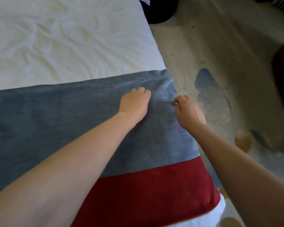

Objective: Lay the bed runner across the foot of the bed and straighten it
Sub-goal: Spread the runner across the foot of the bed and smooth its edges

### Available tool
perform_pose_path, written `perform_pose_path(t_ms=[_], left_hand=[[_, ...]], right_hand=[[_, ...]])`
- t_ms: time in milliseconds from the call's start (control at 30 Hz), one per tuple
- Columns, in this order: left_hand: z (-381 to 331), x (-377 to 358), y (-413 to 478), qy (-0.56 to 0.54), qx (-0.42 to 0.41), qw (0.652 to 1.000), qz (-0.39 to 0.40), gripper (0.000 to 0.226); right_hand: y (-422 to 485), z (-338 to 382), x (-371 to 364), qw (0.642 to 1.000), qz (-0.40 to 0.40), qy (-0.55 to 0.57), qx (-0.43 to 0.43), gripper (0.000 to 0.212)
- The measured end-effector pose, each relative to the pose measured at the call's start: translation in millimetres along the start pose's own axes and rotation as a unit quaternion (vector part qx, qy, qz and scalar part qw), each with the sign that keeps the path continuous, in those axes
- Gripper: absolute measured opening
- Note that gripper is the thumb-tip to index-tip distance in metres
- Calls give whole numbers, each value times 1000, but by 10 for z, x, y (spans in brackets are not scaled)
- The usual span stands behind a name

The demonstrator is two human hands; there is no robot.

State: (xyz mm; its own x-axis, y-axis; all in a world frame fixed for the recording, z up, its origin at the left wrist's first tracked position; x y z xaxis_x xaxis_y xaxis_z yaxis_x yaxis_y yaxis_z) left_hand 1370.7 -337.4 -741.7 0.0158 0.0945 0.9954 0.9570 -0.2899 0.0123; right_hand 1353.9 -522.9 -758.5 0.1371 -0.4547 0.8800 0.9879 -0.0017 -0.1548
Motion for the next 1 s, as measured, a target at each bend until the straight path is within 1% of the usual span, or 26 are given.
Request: perform_pose_path(t_ms=[167, 300, 367, 400, 467, 567, 633, 700, 767, 833, 933, 1000], left_hand=[[211, -76, 437, -6, 84, 996, 4, 30], [382, -131, 720, 10, 94, 996, -5, 34], [462, -150, 844, 15, 106, 994, 12, 36], [496, -156, 896, 16, 113, 993, 27, 35], [559, -174, 986, 23, 119, 991, 50, 27], [631, -193, 1094, 34, 115, 991, 61, 15], [644, -199, 1145, 48, 116, 991, 52, 13], [637, -197, 1177, 63, 127, 989, 33, 13], [616, -202, 1192, 69, 142, 987, 32, 18], [588, -212, 1194, 55, 146, 987, 43, 22], [584, -151, 1170, 68, 119, 990, 16, 19], [620, -78, 1123, 99, 88, 991, -21, 21]], right_hand=[[714, 90, 8, 999, 7, 0, 44, 34], [1359, 217, 17, 996, 7, -46, 80, 51], [1604, 245, -20, 992, 43, -79, 85, 56], [1682, 240, -45, 989, 73, -92, 93, 53], [1775, 197, -94, 979, 126, -106, 118, 39], [1863, 112, -131, 976, 140, -118, 115, 20], [1920, 88, -101, 982, 131, -99, 88, 15], [1967, 93, -61, 990, 86, -94, 57, 19], [1961, 118, -70, 989, 52, -131, 48, 24], [1924, 148, -120, 985, 52, -161, 44, 26], [1877, 169, -129, 984, 31, -171, 29, 35], [1807, 188, -78, 982, 4, -178, 66, 39]])
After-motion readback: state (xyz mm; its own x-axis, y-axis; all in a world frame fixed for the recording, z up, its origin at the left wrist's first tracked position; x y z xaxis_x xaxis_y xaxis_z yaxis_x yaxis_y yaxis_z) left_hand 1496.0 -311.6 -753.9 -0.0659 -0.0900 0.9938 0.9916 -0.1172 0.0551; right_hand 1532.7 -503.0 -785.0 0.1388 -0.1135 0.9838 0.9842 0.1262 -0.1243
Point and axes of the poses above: each hand's wrist, its own y-axis towards the middle knuckle, its own x-axis out of the back of the hand, z = x × y, the point moved 1 cm from there along y, towards the middle knuckle, and after that the axes turned 5 degrees about y, right-handed, at the moved point
